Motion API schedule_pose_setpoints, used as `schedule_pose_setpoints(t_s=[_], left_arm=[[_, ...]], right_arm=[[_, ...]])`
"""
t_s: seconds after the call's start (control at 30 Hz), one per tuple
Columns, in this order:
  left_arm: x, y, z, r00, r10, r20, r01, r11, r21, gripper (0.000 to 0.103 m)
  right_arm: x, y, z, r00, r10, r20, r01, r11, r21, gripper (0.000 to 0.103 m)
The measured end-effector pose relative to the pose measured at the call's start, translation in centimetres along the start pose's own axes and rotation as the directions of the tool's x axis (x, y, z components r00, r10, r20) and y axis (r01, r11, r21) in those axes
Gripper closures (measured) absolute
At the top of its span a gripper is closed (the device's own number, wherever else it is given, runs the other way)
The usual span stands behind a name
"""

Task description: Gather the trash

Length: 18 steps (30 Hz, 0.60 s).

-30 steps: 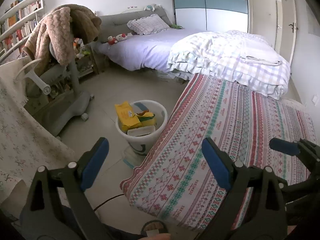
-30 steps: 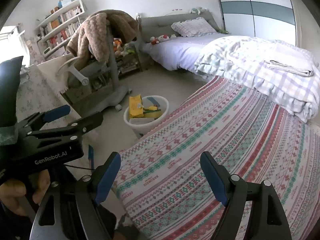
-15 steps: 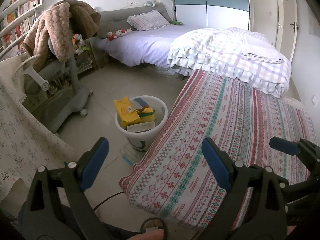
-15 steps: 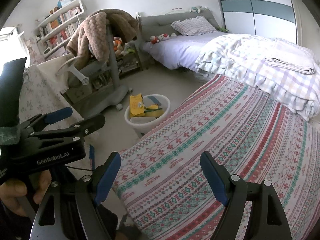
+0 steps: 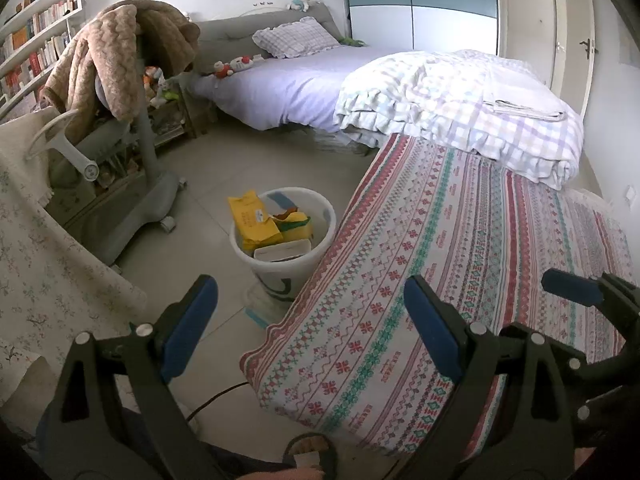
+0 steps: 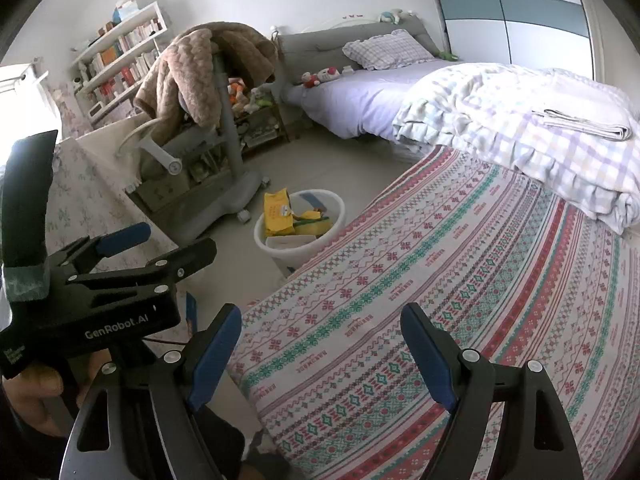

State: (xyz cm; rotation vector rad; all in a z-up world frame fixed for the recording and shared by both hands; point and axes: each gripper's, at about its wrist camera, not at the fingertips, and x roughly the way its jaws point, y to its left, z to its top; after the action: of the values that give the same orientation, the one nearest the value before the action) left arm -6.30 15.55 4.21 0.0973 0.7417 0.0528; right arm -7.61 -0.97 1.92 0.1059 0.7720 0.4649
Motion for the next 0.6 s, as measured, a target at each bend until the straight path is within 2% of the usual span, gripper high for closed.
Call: schedule_pose_setpoints(t_s=[0.6], left_arm=[[0.22,0.52,0.0,1.0,0.009,-0.003,-0.009,1.0,-0.004,0.008]], right_arm=[[0.02,0.04,-0.02,1.0,-0.003,0.001,0.003,1.0,0.004,0.02]])
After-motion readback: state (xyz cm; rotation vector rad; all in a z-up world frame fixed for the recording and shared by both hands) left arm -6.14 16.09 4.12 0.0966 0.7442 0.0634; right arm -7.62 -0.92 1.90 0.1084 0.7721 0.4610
